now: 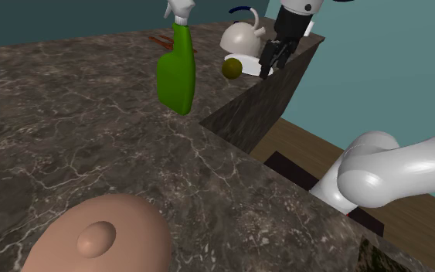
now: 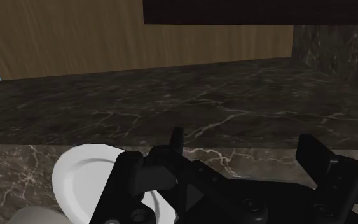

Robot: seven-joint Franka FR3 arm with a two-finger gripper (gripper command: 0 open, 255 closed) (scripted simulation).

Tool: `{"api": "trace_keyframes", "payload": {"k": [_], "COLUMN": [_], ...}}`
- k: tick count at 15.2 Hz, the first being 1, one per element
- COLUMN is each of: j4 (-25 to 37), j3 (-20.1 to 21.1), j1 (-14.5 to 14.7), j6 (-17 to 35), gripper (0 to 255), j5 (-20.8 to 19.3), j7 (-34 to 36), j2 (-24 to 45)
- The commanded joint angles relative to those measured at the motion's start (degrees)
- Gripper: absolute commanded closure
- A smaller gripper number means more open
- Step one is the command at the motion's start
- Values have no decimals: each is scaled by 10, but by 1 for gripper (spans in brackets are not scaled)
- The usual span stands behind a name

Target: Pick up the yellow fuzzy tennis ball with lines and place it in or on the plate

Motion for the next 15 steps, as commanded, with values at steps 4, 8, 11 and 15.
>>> {"api": "trace_keyframes", "payload": {"k": [4,8,11,15], "j4": [18,52,78,54], "j3": [-15,-32,-42,-44], "j1": [3,10,15,14], "j6": [56,122,157,189], "gripper": [0,0,0,0], "j5": [-8,-12,-11,-13], "j7": [-31,-72,-97,-97], "j2": [50,120,163,171]}}
